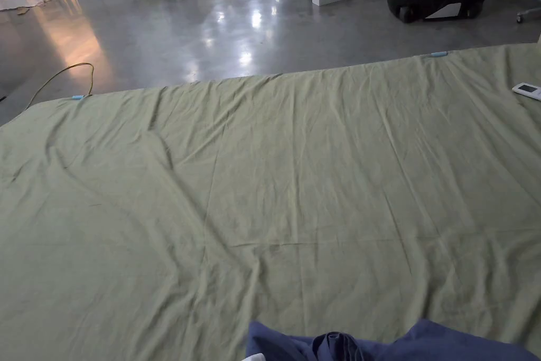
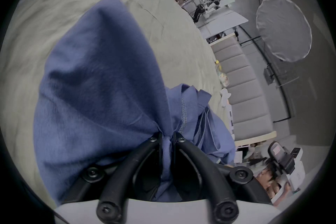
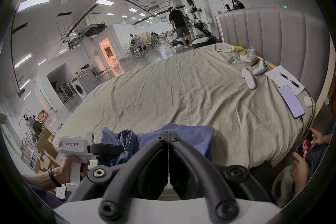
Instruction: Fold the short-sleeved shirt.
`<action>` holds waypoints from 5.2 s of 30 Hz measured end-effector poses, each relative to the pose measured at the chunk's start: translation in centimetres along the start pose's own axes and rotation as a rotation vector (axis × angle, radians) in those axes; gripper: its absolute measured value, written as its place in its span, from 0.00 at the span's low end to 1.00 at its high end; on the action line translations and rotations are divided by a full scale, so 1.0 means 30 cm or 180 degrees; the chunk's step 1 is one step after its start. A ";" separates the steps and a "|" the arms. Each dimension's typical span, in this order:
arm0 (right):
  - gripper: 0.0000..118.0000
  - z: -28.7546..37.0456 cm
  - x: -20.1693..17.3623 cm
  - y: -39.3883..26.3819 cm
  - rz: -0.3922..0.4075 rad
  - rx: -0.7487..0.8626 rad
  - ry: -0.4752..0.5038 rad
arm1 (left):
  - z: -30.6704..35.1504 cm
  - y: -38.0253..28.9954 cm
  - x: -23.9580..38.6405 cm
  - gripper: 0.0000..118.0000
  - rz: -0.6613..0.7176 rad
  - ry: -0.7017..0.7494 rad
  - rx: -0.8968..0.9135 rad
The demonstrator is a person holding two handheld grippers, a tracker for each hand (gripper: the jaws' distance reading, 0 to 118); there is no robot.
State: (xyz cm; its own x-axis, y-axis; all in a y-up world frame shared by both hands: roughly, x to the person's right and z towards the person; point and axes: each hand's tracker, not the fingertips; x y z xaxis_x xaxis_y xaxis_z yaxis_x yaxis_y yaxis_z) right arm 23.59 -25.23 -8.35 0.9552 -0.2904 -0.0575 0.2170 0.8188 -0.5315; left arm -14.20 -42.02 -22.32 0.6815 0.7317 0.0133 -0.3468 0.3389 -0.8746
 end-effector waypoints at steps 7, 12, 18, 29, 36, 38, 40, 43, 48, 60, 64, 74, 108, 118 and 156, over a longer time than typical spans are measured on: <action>0.00 0.001 -0.024 0.018 0.0081 0.0003 0.0033 | 0.170 0.044 -0.002 0.40 -0.0040 -0.0349 0.0341; 0.00 -0.017 -0.005 0.009 0.0078 -0.0006 0.0051 | 0.385 0.091 -0.068 0.96 0.0275 -0.0584 0.0953; 0.00 -0.021 -0.017 0.014 0.0009 0.0006 0.0112 | 0.343 0.069 -0.286 0.96 0.1090 -0.0284 0.0922; 0.00 -0.003 -0.031 0.022 0.0100 -0.0028 0.0032 | 0.145 0.050 -0.257 0.10 0.0530 -0.0043 0.0408; 0.00 0.001 -0.011 0.019 0.0065 -0.0034 0.0027 | 0.361 0.099 -0.220 0.09 0.1367 -0.0693 0.1159; 0.00 -0.013 0.003 0.011 0.0040 -0.0053 0.0036 | 0.476 0.127 -0.192 0.09 0.1176 -0.0759 0.1427; 0.00 -0.020 0.005 0.009 0.0010 -0.0056 0.0051 | 0.599 0.171 -0.180 0.09 0.1049 -0.0773 0.1627; 0.00 -0.039 0.006 0.005 -0.0046 -0.0066 0.0137 | 0.738 0.235 -0.165 0.09 0.0678 -0.0377 0.1779; 0.00 -0.062 -0.015 0.005 -0.0034 -0.0079 0.0186 | 0.656 0.230 -0.076 0.09 0.0449 -0.0383 0.1586; 0.00 0.009 -0.005 -0.017 0.0101 -0.0125 0.0007 | -0.055 0.015 0.224 0.45 -0.0203 -0.0459 0.0153; 0.00 0.023 0.024 -0.042 0.0035 -0.0136 -0.0049 | 0.097 0.040 0.254 0.69 -0.0287 -0.0590 0.0616; 0.00 -0.011 0.030 -0.036 0.0128 -0.0086 0.0010 | 0.027 0.038 0.154 0.01 -0.0059 -0.0543 0.0280; 0.00 -0.701 -0.257 -0.174 0.0766 -0.1617 0.0751 | 0.155 0.150 -0.140 0.82 0.0391 -0.0437 0.0006; 0.00 -0.619 -0.264 -0.123 0.0557 -0.1331 0.0994 | 0.194 0.174 -0.092 0.28 0.0268 -0.0268 -0.0009; 0.00 -0.222 -0.159 0.246 0.0670 0.0462 0.0372 | 0.991 0.311 0.350 0.70 -0.2453 0.2448 0.3185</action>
State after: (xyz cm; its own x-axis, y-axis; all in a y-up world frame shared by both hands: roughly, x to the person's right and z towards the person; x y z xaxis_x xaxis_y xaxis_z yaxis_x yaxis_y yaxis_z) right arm 19.30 -21.10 -17.62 0.9544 -0.1546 -0.2555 0.0508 0.9271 -0.3712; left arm -29.45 -13.59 -15.94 0.9553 -0.1918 -0.2251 0.1789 0.9809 -0.0767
